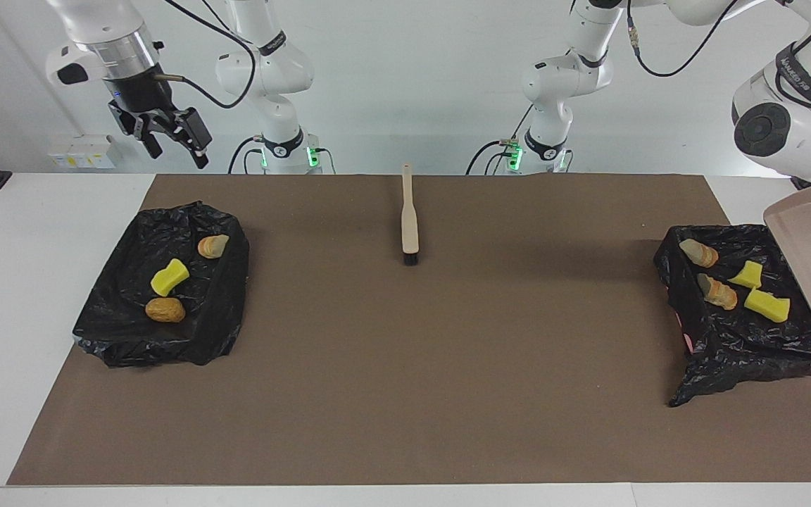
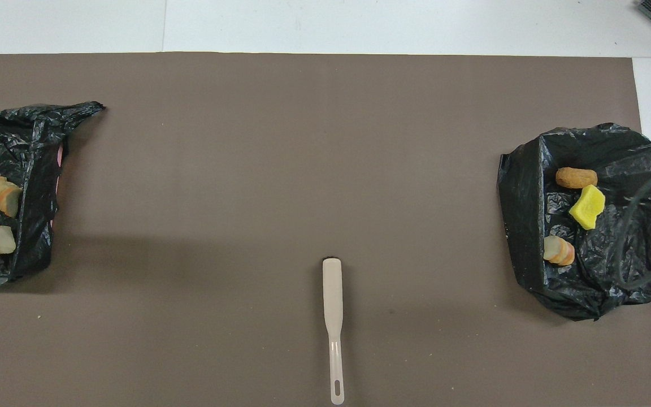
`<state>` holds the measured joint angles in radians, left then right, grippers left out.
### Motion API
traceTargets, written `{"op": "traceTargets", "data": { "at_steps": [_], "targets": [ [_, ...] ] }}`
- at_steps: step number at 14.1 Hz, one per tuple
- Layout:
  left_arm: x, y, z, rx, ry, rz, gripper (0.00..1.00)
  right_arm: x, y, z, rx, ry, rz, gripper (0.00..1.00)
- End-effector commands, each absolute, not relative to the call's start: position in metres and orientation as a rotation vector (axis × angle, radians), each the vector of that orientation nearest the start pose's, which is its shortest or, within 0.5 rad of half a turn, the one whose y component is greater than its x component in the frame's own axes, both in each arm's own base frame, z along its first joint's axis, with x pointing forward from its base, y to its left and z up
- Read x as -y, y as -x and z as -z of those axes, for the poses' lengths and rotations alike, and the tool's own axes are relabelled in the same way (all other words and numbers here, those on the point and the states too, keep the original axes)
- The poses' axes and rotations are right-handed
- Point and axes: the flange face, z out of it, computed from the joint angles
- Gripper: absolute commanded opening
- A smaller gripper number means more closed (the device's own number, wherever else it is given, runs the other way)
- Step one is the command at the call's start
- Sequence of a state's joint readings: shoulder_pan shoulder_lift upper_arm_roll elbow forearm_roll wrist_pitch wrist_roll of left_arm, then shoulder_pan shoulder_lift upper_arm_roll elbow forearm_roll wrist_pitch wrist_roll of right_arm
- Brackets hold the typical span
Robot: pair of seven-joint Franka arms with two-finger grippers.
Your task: Sweep and dump trash in bin
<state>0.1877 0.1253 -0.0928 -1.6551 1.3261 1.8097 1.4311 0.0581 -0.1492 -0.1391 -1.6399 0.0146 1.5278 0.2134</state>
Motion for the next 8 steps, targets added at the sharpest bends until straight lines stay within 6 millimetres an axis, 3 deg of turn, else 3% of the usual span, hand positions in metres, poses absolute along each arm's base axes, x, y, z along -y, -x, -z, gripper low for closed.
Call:
{"op": "traceTargets", "data": {
  "at_steps": [1,3,8],
  "targets": [
    [-0.106,-0.596,-0.595,-1.43,1.479,-0.914,0.0,0.055,-0.491,-0.667,-0.161,3.155,0.006,1.0],
    [-0.087,-0.589,-0.592,-1.428,1.692,-0.776,0.0,0.05,-0.495,-0.664,-0.042,3.164,0.012,1.0],
    [-0.045,-0.57,-0.561,-1.371,2.195,-0.549,0.0,0.056,-0.502,-0.662,-0.069,3.134,-0.011,1.0]
  ]
}}
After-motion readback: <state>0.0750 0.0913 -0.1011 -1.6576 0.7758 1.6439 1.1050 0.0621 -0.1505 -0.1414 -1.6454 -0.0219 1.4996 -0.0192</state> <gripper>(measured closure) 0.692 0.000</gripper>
